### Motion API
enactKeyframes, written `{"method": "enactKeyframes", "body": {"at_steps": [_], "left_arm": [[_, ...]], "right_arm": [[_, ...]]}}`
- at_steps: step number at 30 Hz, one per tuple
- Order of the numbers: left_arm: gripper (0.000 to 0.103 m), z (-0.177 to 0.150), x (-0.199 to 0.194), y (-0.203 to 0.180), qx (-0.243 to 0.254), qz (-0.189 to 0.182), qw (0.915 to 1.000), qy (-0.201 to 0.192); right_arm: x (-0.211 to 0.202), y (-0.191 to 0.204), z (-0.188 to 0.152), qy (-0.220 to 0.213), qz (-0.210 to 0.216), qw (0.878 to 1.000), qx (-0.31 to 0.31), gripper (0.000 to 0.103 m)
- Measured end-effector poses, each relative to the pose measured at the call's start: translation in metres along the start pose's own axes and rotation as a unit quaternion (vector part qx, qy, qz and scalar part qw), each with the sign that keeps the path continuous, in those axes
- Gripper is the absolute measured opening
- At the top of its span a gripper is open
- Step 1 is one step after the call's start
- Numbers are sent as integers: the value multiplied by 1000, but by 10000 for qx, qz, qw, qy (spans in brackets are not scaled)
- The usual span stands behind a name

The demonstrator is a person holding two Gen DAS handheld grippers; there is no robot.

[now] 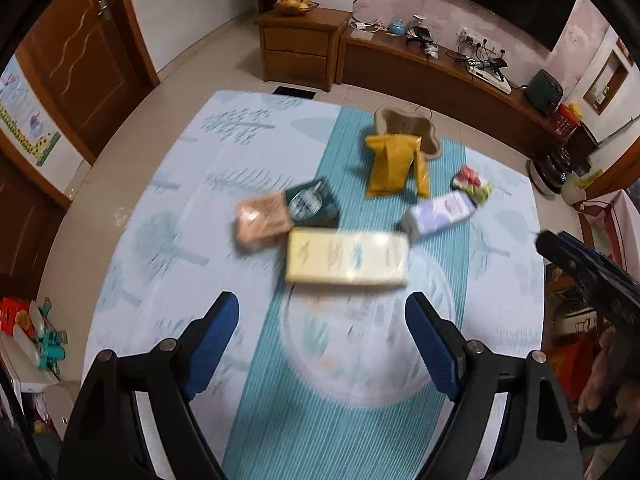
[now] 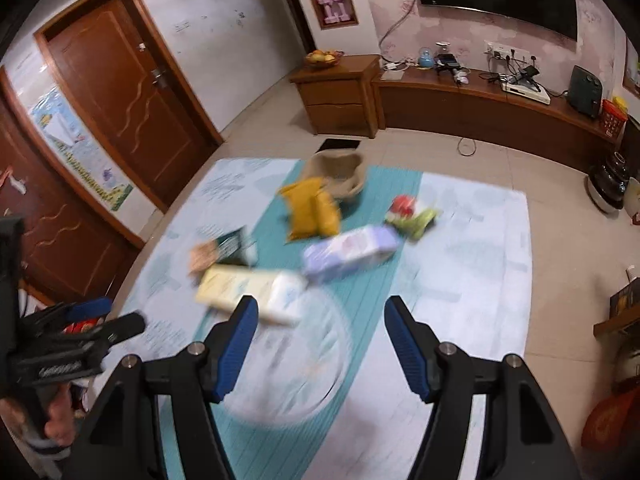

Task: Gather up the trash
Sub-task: 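Grasp the yellow snack bag with the left tool while the right tool grasps the red-green packet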

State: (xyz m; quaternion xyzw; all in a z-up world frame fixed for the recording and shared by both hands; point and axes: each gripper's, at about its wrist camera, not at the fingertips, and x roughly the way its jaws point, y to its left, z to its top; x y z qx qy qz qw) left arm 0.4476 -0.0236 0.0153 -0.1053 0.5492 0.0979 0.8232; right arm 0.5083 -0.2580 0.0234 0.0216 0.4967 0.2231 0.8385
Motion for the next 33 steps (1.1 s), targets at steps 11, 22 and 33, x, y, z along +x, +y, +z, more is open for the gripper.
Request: {"method": "enactKeyframes", "body": {"at_steps": [11,22,33], "left_arm": [[84,83,96,-59,-142,-163,9993,315],[84,117,158,-81,-480,-290,9969,549],[40,124,201,-87,-585,-175,9957,699]], "right_arm": [[98,-107,46,346,259,9918,1203,51],[142,-134,46,485,588,9827,1688,51],[156,-133,47,464,911,9794,1742,35]]}}
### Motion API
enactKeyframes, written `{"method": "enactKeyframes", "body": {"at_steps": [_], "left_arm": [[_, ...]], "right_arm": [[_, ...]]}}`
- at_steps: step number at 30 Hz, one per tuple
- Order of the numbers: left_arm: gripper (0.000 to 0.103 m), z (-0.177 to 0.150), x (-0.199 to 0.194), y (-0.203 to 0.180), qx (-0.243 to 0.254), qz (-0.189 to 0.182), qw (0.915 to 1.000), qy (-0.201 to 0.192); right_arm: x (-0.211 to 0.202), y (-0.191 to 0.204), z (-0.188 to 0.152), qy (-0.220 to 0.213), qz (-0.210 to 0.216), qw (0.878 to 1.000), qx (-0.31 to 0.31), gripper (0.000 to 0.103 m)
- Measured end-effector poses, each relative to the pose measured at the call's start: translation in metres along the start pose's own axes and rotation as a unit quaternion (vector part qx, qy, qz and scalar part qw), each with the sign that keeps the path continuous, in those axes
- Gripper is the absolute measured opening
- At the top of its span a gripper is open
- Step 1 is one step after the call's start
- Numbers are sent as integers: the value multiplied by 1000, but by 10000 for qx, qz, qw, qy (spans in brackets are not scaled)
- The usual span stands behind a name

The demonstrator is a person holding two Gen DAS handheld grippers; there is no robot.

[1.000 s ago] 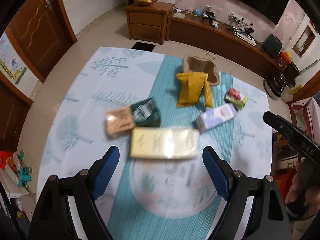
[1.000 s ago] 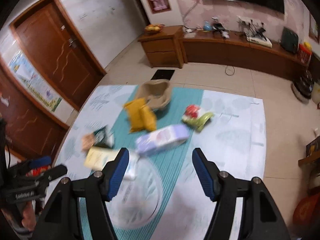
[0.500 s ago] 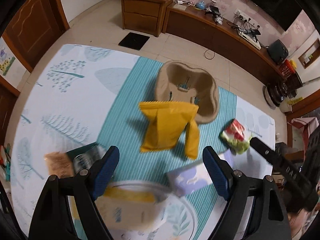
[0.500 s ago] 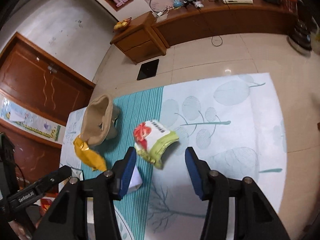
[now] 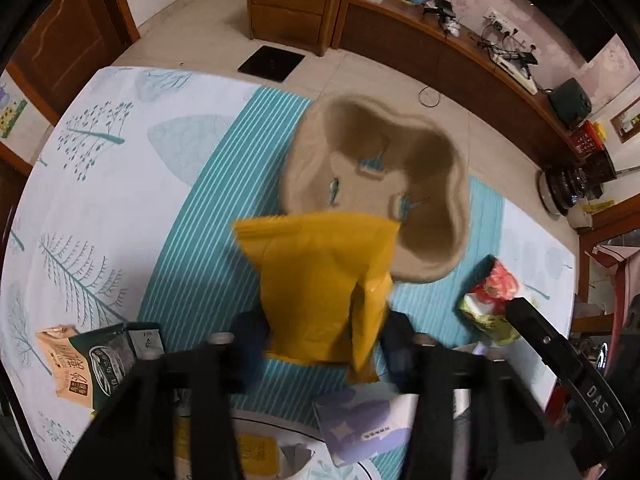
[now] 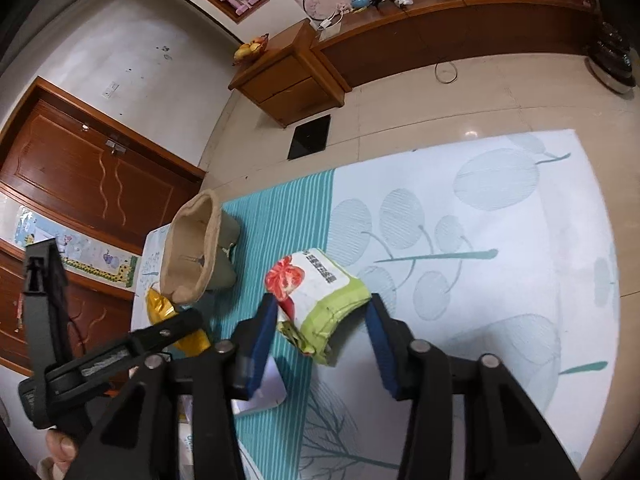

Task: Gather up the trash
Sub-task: 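Grasp the yellow snack bag with the left tool while the right tool grasps the red-green packet, then carry the yellow bag and red-green packet with both tools over the black bin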

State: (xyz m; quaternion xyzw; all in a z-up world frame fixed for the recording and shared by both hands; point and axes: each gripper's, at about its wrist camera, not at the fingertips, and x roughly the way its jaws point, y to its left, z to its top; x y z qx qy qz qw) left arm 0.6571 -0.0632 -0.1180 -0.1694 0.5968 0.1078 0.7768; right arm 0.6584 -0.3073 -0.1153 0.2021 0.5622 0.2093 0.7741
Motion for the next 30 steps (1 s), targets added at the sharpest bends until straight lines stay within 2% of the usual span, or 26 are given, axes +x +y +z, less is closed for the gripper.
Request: {"method": "enactKeyframes", "body": {"at_steps": [2,4,7,12,16,20,25,30], "left_arm": [[28,-2,1,-2,43,-7,10000,-68],[23,-7,-1,-2,106,-10,9999,-121],[21,-20,-10,1,205,86,9995,-242],[17,-33,-29,9,246,40,9989,-385],[16,-45,-55,17,190,-174,9983,-520],[16,-62,-89,28,231,-390,9969,-641],[16,-107,-138,47,365,-621,9945,-757],[16,-153,-172,81,483,-797,9936,-632]], "right_arm": [[3,2,-1,17,91,9999,-78,24],[3,8,-7,-19,154,9996,-233,17],[0,18,-13,-92,229,9987,-438,8],[-13,33,-28,-195,248,9973,-669,6],[-31,45,-44,-333,218,9961,-793,6],[-57,57,-65,-527,372,9952,-733,6],[-92,82,-98,-691,635,9926,-770,6],[-125,115,-150,-757,853,9911,-683,6]]}}
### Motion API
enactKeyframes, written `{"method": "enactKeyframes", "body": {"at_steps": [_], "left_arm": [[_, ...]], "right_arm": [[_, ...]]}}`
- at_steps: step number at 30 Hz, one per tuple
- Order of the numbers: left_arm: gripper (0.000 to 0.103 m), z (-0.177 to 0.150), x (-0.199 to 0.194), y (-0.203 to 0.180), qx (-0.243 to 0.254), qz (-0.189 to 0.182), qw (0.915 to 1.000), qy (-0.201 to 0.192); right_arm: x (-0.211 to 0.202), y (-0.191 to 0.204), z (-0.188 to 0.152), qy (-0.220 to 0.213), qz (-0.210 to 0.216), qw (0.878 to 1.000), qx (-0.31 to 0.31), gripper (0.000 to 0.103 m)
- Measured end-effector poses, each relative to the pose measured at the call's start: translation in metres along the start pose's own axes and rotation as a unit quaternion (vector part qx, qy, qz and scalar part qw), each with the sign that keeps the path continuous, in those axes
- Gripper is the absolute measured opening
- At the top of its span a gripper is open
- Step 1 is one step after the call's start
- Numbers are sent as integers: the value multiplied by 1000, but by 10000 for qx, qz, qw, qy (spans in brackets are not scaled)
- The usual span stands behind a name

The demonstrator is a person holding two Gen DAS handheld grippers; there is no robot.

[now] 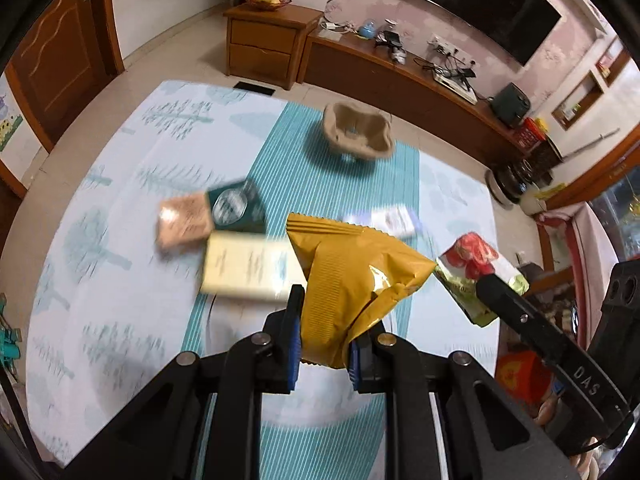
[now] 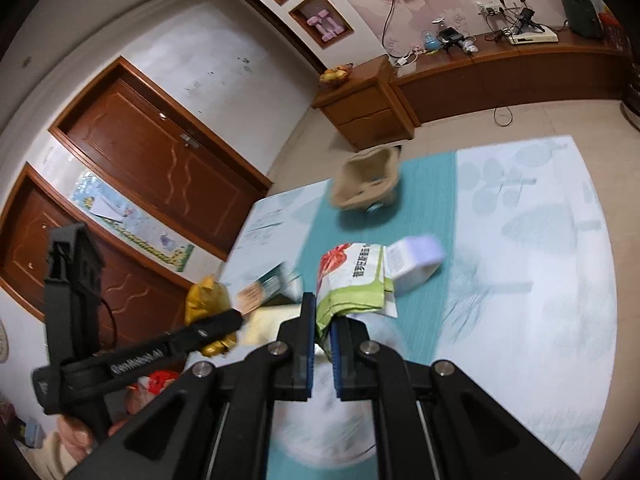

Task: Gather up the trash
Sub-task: 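Carry the yellow bag and red-green packet with both tools over the black bin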

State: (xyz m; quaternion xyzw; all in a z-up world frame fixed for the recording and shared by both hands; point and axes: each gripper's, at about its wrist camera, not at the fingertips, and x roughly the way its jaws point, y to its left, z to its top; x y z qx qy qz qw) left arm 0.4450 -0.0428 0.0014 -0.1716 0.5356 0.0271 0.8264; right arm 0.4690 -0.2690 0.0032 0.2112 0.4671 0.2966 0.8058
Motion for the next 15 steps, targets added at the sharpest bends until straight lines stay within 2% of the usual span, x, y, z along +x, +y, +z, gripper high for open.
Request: {"method": "enactKeyframes", "body": {"at_steps": [8,15], "left_arm": [[16,-87,-90,35,347,-267,9990,-40],[16,-161,-167,92,552,-555,9968,-174]], "right_arm": [[-56,75,-94,-198,-12,9998,89,6],[-97,138,-184,-436,-152,9989,122,6]]}}
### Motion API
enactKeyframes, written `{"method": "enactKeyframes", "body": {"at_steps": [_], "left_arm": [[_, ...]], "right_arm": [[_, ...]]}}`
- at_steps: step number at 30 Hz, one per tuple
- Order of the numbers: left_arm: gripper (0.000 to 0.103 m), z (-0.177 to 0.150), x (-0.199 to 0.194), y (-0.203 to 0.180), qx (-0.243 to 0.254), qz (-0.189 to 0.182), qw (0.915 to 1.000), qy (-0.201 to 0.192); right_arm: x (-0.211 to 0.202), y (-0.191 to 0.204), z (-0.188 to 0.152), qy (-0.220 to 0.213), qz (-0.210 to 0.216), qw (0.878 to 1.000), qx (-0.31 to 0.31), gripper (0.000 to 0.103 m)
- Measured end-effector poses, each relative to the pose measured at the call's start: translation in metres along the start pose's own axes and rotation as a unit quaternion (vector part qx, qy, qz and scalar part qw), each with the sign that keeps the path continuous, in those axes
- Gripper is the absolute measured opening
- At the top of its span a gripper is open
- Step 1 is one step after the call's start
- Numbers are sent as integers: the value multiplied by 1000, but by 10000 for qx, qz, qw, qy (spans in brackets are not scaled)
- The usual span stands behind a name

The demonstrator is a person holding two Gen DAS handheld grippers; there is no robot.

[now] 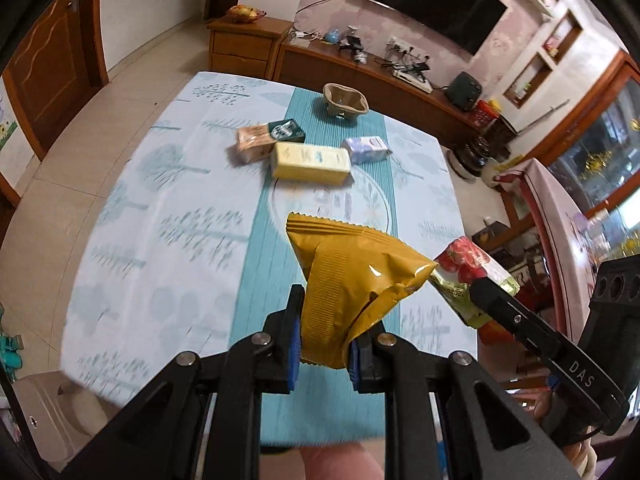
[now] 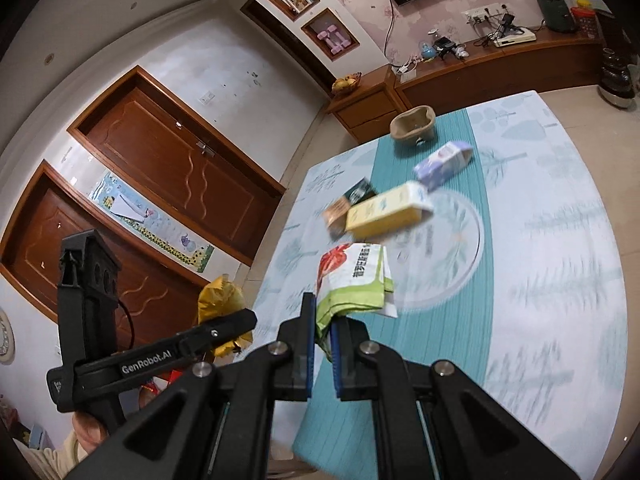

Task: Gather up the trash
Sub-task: 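Carry the yellow bag and red-green packet with both tools over the black bin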

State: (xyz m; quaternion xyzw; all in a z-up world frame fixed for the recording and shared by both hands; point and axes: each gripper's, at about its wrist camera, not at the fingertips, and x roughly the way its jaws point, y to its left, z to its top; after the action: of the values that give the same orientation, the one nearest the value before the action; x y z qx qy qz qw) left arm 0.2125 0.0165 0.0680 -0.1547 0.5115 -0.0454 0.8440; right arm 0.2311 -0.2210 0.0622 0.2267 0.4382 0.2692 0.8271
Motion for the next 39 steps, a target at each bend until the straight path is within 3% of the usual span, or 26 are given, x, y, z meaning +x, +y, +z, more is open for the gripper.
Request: {"method": "enactKeyframes", "body": {"at_steps": [9,14,21,30,39], "left_arm": [[16,-90,-70,44,481,-224,9985,111],[16,-129,-92,60,495,-307,9978,302],[16,-171,-98,61,709,-167,9962,485],[16,-235,-39,48,844,41,9906,1075],[16,-311,81,58,623,324,9813,1791]], "right_arm": [[-55,72,-110,-357,-343,9987,117,6],[-65,99,-162,-20,-535,9986,18,6],[-64,105,-215,517,-695,9962,-58,6],[-37,59,-275,1162,-785,9897,272,6],[18,-22,-341,1933,-1095,9737,514,6]]}}
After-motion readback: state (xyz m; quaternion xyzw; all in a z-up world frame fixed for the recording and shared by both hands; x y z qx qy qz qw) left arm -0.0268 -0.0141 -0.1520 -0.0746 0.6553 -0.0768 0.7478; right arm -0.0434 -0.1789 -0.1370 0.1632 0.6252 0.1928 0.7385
